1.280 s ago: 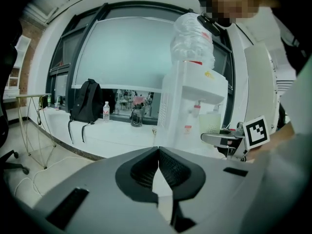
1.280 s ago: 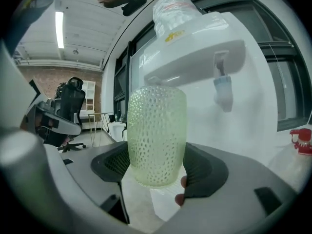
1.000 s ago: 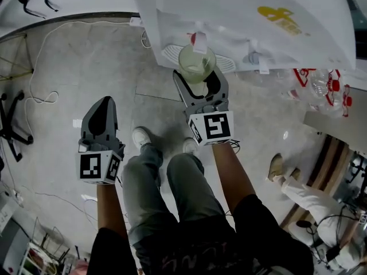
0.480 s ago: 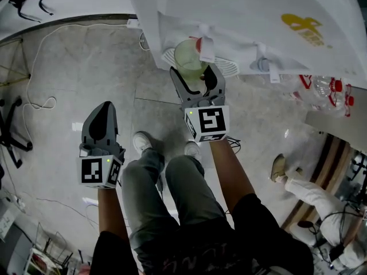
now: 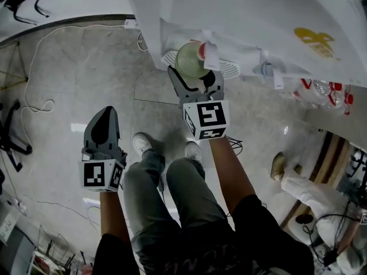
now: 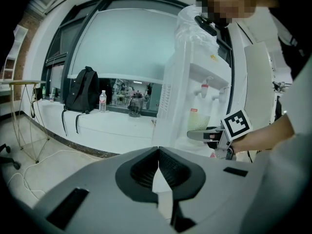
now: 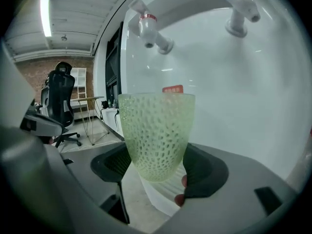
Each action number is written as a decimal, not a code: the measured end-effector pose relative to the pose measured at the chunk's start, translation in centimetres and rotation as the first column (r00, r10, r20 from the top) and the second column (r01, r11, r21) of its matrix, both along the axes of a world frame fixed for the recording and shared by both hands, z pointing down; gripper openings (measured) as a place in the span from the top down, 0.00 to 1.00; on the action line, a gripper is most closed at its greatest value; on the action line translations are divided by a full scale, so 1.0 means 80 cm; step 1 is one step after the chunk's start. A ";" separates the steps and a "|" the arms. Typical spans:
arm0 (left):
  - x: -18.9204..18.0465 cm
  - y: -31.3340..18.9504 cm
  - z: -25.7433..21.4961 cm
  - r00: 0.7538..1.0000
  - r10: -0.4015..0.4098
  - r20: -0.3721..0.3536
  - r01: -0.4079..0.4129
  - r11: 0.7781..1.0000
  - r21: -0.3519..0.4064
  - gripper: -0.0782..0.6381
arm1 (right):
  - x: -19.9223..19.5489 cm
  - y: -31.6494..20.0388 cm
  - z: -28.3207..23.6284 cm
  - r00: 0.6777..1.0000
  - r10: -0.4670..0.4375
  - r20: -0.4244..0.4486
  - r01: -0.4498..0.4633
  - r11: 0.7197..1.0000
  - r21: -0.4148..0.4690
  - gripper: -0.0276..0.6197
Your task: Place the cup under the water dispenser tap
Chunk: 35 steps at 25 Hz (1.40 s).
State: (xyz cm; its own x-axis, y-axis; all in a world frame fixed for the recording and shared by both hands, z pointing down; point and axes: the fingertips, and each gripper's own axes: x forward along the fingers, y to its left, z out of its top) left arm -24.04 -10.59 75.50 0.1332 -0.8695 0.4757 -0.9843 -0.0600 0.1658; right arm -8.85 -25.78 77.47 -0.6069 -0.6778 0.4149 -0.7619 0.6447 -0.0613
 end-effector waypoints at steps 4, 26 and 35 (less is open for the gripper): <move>0.002 0.000 0.002 1.000 0.022 0.009 -0.022 1.000 -0.001 0.87 | -0.002 -0.001 0.006 0.999 -0.001 -0.034 0.000 1.000 -0.024 0.44; -0.001 0.014 0.007 0.999 0.025 -0.036 -0.027 0.999 -0.043 0.87 | 0.007 -0.004 0.020 0.992 0.020 -0.123 -0.034 0.993 -0.116 0.38; 0.005 0.012 -0.002 0.998 0.004 -0.060 -0.005 1.000 -0.006 0.87 | 0.012 0.005 0.021 0.993 0.014 -0.120 -0.029 0.991 -0.127 0.32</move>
State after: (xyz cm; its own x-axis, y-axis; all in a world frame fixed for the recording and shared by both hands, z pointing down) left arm -23.67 -9.60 75.30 0.1653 -0.8659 0.4720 -0.9724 -0.0632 0.2246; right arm -7.86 -25.36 79.19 -0.5346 -0.6266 0.5671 -0.7821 0.6210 -0.0511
